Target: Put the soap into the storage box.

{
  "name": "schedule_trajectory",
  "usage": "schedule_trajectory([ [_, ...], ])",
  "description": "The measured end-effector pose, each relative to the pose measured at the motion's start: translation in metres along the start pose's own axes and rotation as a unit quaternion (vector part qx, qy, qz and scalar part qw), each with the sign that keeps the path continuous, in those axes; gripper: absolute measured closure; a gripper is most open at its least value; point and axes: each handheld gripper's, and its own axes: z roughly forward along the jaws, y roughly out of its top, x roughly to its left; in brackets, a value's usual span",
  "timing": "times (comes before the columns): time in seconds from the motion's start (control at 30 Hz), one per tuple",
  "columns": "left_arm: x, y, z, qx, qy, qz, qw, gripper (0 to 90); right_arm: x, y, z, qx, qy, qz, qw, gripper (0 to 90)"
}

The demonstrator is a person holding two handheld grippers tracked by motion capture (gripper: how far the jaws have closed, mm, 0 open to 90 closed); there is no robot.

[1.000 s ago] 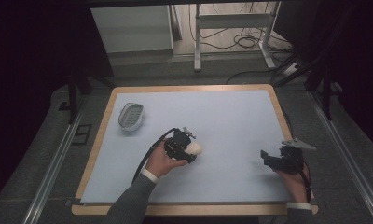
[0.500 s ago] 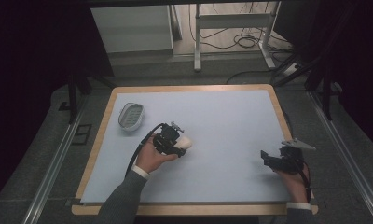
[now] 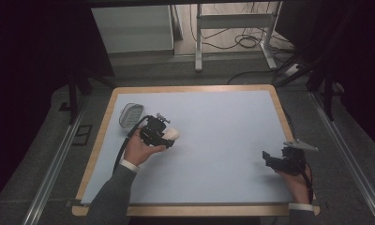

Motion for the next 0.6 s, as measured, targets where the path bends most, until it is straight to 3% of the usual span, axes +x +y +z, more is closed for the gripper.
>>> schedule_trajectory([
  [0.6,0.032,-0.003,-0.016,-0.007,0.024,-0.025,0.9994,49.4,0.0,-0.001,0.001,0.002,-0.002,0.0,1.0,12.3],
])
